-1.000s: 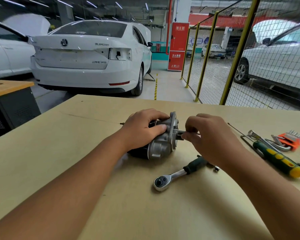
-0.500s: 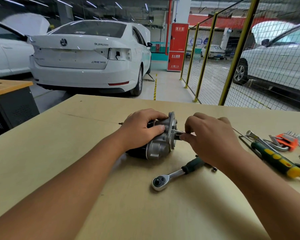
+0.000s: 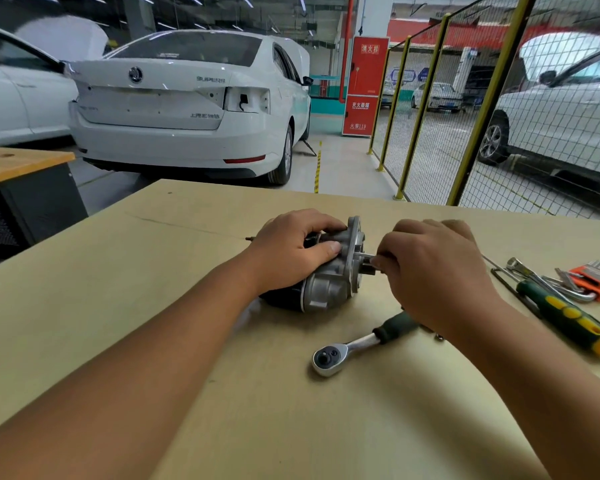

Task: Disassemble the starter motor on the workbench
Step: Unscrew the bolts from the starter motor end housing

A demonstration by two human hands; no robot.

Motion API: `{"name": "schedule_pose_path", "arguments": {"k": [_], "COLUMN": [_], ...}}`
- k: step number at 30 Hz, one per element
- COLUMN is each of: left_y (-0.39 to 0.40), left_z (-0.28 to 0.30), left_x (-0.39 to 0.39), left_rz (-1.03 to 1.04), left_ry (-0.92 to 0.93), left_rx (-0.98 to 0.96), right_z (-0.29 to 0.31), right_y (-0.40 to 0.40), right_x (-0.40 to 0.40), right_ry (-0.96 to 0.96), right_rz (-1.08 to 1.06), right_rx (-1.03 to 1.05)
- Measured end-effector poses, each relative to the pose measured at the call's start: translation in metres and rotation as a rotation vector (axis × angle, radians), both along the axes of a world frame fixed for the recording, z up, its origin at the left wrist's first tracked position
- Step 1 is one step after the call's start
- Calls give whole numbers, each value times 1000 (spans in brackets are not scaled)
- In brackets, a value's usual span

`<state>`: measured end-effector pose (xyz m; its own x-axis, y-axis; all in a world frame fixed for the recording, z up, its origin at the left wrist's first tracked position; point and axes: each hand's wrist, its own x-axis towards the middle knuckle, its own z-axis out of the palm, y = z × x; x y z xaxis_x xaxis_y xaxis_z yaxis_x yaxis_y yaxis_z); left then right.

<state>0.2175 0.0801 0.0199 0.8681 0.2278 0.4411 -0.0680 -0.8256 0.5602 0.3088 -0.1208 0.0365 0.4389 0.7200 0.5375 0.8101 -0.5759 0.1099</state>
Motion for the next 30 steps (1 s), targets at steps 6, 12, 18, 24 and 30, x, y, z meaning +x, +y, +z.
{"name": "schedule_pose_path", "arguments": {"k": [6,12,18,24,30], "left_y": [2,0,-1,0,-1], "left_z": [-1,-1,1,1,1], "left_x": [1,1,-2,-3,0], "left_rz": [-2,11,-2,-1,6], "left_ry": [-1,4,6,16,2], "left_rx": [-9,-22,-1,0,-29], "right_z": [2,0,2,6,0], "right_y": [1,-1,-2,-2,-2], "right_x": [-2,4,1,-3,4], "right_ry": [125,283,113,149,290], "right_rz": [50,143,58,53,161], "right_rx": [49,71,-20,37,105]}}
